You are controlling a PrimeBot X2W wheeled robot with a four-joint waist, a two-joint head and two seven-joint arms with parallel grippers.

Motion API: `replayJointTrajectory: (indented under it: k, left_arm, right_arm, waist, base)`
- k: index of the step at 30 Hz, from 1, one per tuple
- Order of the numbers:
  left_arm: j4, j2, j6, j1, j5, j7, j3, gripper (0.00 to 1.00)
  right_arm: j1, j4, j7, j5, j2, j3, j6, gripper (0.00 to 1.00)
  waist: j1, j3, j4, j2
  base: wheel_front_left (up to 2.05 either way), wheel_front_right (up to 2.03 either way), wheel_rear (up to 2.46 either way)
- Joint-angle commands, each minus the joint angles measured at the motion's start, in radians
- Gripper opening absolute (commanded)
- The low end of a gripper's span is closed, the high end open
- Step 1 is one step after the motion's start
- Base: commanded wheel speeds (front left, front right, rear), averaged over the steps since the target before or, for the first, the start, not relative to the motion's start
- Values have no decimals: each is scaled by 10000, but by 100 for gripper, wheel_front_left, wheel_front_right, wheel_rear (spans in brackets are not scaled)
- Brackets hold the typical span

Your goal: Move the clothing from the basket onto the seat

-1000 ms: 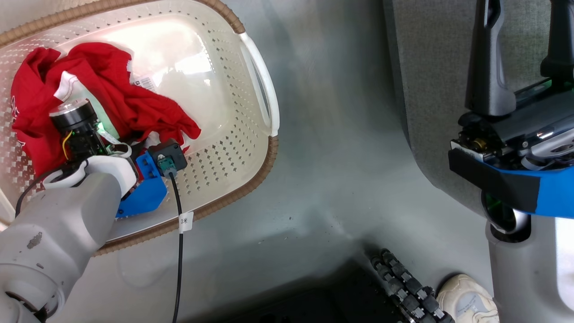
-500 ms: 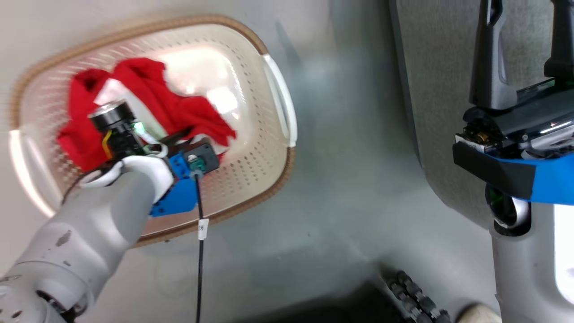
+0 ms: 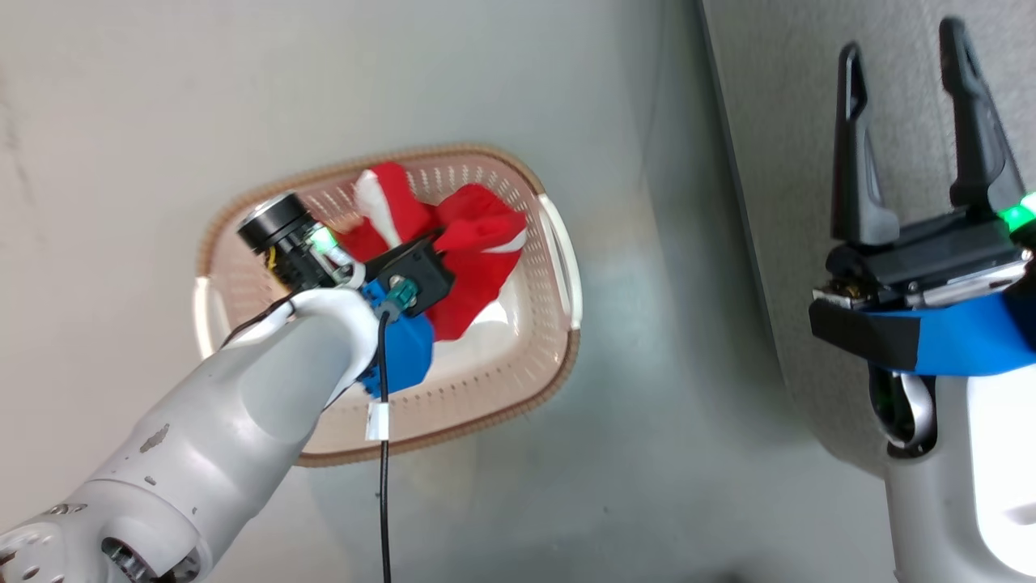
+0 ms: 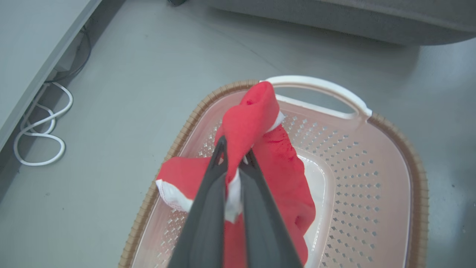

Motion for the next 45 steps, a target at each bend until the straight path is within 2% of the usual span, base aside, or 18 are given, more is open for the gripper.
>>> replayJointTrajectory:
  k: [1, 4, 14, 29, 34, 45]
  left_arm:
    - [-547, 72, -12, 2, -310, -64, 234, 0]
    - [-977, 197, -12, 167, -410, -58, 434, 0]
    - [-2557, 462, 15, 1026, -474, -65, 2182, 0]
    - [-4175, 245, 171, 2501, -387, -65, 4990, 0]
    - [-4496, 122, 159, 2957, -214, -65, 5445, 0]
    - [-4765, -47, 63, 3524, 108, -66, 5729, 0]
  right_arm:
    - [312, 149, -1, -106, 3, -120, 1, 100]
    - [525, 277, -1, -149, 3, -195, 1, 100]
    - [1522, 781, -1, -52, 3, -441, 1, 100]
    - [2881, 1201, -1, 271, 3, -643, 1, 100]
    - [3277, 1297, -1, 370, 3, -693, 1, 100]
    - [3768, 1394, -1, 526, 3, -601, 1, 100]
  waist:
    - [1, -1079, 527, 0]
    - [1, -1495, 656, 0]
    - [1, -3410, 1091, 0]
    - [1, -5481, 1501, 0]
    - [1, -6009, 1635, 0]
    - [1, -6492, 1874, 0]
  base:
    - [0, 0, 0]
    - [0, 0, 0]
    - [0, 0, 0]
    - [0, 0, 0]
    - [0, 0, 0]
    - [0, 0, 0]
